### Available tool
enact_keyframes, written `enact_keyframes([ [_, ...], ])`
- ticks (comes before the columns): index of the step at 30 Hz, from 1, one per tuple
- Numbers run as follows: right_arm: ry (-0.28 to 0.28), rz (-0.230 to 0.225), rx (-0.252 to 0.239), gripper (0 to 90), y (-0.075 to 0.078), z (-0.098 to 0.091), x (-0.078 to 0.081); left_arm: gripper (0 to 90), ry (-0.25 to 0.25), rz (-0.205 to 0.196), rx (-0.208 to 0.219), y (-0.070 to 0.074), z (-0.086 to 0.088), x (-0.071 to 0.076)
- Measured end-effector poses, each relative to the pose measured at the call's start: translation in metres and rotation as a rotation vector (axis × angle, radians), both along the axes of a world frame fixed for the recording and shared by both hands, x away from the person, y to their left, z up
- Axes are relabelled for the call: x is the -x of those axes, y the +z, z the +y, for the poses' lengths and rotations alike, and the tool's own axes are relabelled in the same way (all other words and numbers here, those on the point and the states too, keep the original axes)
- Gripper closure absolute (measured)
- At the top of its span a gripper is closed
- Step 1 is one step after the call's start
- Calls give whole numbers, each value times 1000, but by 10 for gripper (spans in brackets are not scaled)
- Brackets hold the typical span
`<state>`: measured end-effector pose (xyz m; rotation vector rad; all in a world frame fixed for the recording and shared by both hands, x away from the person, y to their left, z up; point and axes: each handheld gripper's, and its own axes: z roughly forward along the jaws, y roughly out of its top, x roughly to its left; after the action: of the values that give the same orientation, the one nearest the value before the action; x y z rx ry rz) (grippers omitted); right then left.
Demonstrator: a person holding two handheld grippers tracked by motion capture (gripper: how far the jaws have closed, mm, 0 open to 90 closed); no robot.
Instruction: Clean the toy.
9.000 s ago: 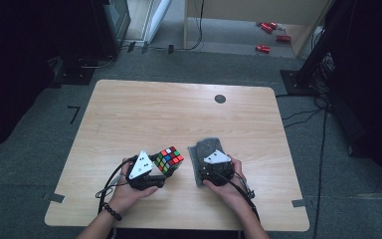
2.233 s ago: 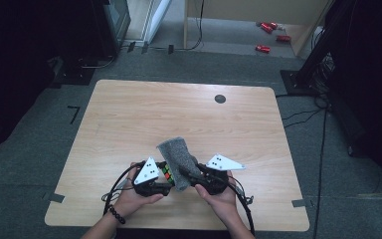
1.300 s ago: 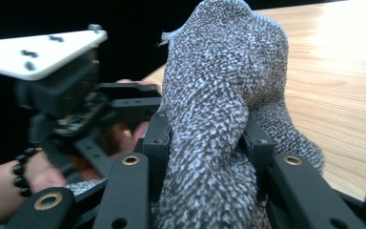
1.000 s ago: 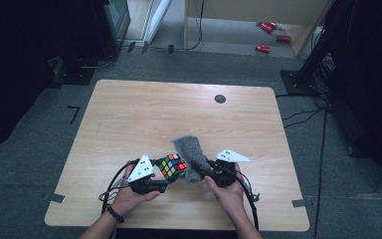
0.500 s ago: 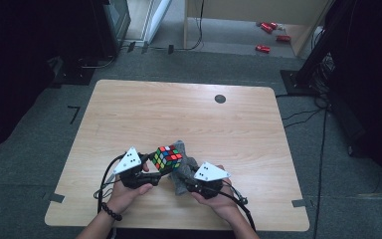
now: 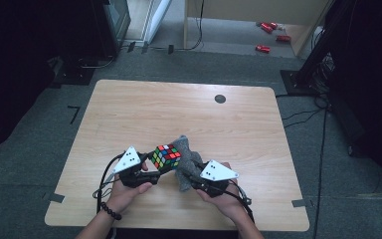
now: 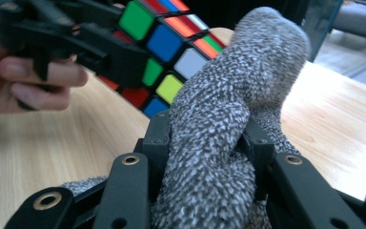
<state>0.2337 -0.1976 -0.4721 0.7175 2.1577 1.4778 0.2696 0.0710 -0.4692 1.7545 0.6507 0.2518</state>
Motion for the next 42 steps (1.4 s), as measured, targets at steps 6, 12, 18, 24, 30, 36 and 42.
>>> enact_keyframes([
  [6, 84, 34, 77, 638, -9, 9, 1, 341, 18, 2, 5, 1, 3, -1],
  [12, 32, 42, 47, 637, -7, 5, -2, 341, 16, 4, 6, 1, 2, -1],
  [18, 27, 37, 27, 638, -8, 11, 0, 342, 19, 2, -2, 0, 1, -1],
  [24, 76, 91, 79, 637, -18, 22, 2, 342, 49, 2, 30, 2, 6, -3],
  [30, 110, 157, 33, 637, -23, 39, 5, 342, 61, -10, 44, 1, 1, 1],
  [36, 98, 202, -95, 642, -19, 36, 3, 342, 73, -12, 52, 1, 2, 0],
  [42, -27, 213, -126, 644, -19, 22, -5, 342, 94, -5, 73, 3, 8, -2],
])
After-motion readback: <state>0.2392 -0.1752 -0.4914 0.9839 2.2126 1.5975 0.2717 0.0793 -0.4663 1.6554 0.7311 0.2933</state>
